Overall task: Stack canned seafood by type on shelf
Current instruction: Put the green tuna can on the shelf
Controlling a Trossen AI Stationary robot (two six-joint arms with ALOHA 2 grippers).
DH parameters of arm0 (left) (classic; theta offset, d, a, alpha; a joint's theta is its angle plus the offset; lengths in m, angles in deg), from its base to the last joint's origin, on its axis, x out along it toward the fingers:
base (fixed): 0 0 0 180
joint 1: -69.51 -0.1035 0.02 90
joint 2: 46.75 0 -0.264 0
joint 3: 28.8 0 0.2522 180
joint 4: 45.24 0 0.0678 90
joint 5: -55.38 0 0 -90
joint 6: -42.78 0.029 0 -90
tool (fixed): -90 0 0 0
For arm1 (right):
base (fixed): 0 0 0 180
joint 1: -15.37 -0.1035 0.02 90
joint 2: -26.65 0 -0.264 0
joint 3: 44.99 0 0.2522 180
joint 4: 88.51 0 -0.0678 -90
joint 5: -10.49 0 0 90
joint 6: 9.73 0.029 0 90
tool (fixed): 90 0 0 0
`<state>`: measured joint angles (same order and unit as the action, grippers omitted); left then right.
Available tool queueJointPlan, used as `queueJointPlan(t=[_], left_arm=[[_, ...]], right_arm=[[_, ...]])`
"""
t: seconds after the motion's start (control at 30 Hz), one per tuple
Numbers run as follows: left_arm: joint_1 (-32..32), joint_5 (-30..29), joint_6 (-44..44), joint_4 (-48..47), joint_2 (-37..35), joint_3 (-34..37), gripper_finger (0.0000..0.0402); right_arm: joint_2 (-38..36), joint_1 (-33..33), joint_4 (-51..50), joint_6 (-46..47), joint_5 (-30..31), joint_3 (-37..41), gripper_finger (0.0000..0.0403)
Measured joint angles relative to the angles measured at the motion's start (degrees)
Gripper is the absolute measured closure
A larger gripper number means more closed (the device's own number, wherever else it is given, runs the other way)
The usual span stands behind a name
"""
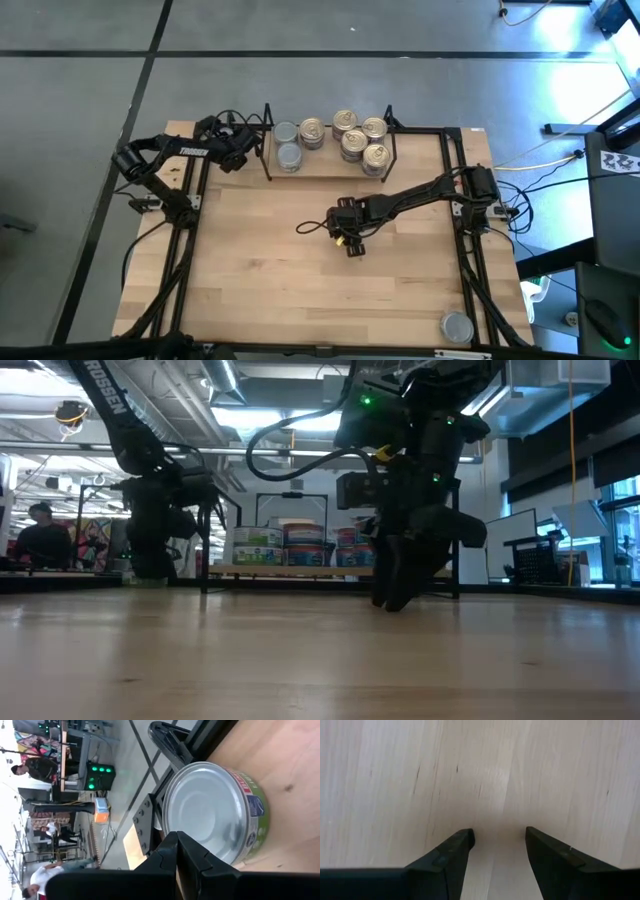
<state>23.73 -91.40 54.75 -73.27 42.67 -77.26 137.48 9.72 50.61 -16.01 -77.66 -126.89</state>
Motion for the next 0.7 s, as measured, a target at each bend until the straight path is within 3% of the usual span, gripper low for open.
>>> queueJointPlan(t=[0.47,0.7], left_arm=[[1.2,1.4,-0.9,-0.3,1.9,0.0,0.0401],[2.5,-2.3,0.4,0.0,6.0,-0.3,0.0401]], right_arm=[[0.0,0.0,0.3,0.1,0.0,0.0,0.0210],[0.0,0.0,0.2,0.8,0.0,0.0,0.0210]])
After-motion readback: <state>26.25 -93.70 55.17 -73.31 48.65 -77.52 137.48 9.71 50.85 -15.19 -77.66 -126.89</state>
